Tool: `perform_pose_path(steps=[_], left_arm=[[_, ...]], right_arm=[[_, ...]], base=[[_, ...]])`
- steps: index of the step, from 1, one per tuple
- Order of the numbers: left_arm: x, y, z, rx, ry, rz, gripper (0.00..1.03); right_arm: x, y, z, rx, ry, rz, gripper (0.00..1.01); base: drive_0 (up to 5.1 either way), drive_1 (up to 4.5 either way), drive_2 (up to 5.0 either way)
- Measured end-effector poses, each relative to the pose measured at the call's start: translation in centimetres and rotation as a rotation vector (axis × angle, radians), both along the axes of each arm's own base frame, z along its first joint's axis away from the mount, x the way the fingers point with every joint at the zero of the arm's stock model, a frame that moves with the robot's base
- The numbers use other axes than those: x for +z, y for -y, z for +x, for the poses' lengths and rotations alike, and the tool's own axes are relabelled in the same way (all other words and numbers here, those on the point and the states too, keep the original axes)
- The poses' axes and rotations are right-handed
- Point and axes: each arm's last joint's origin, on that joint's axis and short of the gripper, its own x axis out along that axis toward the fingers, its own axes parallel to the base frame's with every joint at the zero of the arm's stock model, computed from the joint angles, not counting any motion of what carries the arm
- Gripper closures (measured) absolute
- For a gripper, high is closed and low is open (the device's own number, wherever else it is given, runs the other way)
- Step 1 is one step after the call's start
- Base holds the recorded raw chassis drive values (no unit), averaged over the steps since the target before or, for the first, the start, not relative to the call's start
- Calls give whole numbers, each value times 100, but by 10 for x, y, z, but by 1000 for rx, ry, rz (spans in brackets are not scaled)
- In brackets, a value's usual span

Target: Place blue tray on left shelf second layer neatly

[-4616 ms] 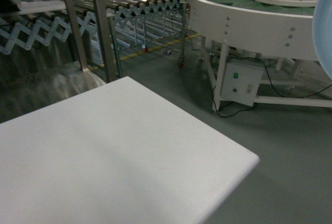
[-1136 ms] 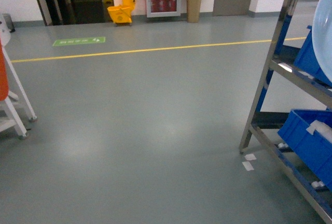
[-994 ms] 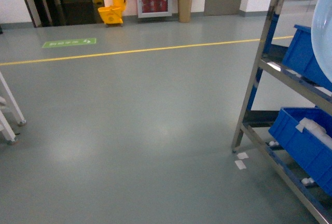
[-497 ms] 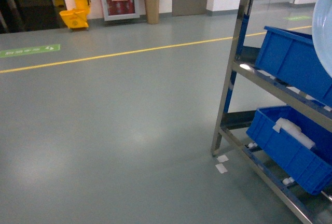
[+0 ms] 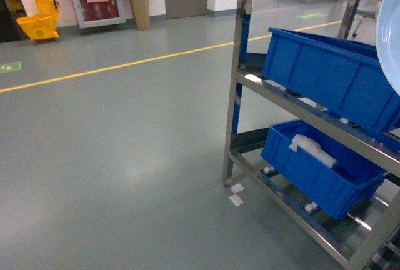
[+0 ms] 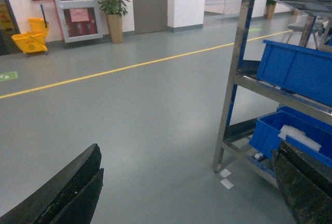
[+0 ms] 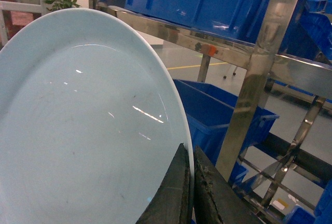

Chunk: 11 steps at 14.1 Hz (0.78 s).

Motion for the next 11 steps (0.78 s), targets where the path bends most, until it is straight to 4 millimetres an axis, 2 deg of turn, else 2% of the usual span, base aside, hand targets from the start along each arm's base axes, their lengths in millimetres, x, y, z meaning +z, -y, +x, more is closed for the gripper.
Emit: perform_pose_path(steps=[3,7,11], left_arm=[[0,0,0,0,0,0,5],[0,0,0,2,2,0,5],[0,0,0,-1,-2,0,5]], right_arm=[[0,0,0,0,0,0,99],[0,0,0,0,1,0,99],[1,0,-1,-1,9,0,99]], base=[[-172,-172,-172],[116,-68,-590],[-144,-144,-144]])
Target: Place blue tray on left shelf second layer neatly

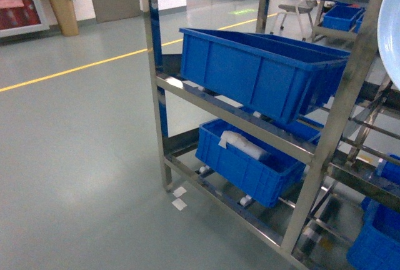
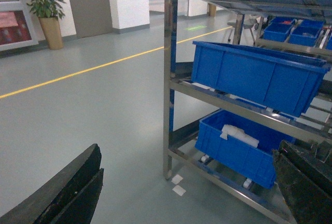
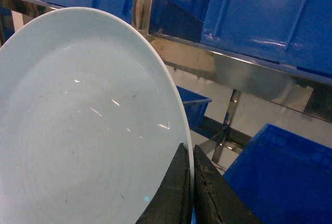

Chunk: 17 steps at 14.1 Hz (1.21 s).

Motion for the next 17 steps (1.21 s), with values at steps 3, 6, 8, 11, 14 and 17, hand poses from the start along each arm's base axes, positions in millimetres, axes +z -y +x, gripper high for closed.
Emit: perform_pose_path(steps=[3,6,8,11,14,17], left_arm=[[0,0,0,0,2,0,5],[0,0,0,0,2,0,5],[0,0,0,0,2,0,5],[0,0,0,0,2,0,5],[0,0,0,0,2,0,5],[0,0,0,0,2,0,5]], right_arm=[[-1,0,0,0,-6,0,99],[-1,0,0,1,-5,0,99],[0,0,0,1,-5,0,99],[-1,0,0,0,-6,0,99],[-1,0,0,1,-5,0,99],[-1,0,0,0,-6,0,99]], base=[[-166,-166,-166],[-169,-169,-169],[-151,-151,-151],[-150,-150,-150],[-154,-154,-154],[-161,-161,-161]])
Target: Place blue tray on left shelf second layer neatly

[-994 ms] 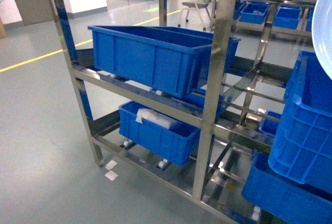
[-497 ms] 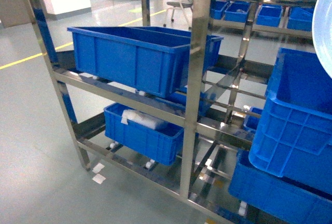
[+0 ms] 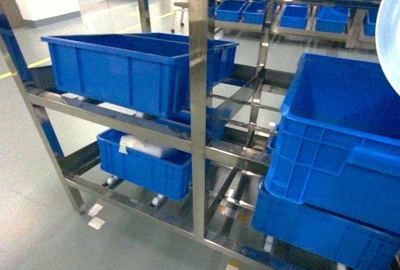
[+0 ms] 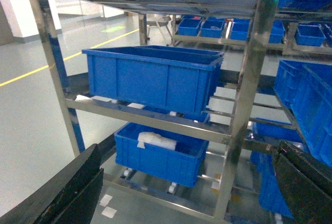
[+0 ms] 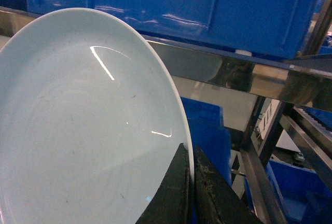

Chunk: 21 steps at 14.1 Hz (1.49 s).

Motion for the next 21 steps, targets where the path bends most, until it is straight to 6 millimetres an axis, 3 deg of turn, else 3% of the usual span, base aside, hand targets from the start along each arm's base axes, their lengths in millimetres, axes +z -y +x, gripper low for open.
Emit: perform_pose_path(steps=[21], left_arm=[[0,0,0,-2,1,0,5]], right_arm=[[0,0,0,-4,0,0,99]], base=[[-137,-137,-137]])
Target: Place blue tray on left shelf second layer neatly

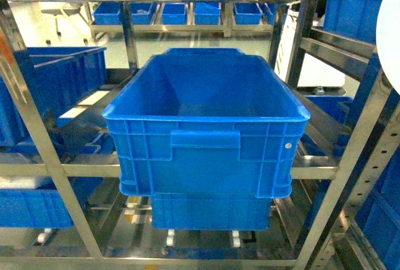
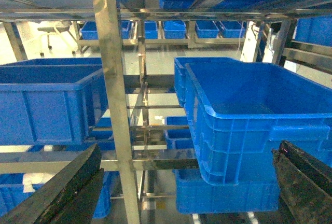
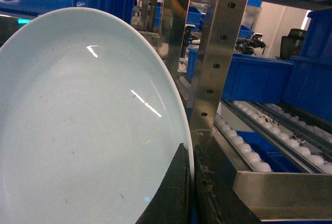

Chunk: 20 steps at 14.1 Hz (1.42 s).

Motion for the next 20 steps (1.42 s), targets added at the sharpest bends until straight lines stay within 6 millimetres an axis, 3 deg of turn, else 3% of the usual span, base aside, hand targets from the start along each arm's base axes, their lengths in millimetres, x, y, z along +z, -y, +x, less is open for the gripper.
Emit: perform_pose_path(steps=[16,20], left_arm=[[0,0,0,3,0,0,5],[0,0,0,2,0,0,5]], right_arm=[[0,0,0,4,0,0,99],[0,0,0,2,2,0,99]], base=[[40,40,40],[-474,266,266]])
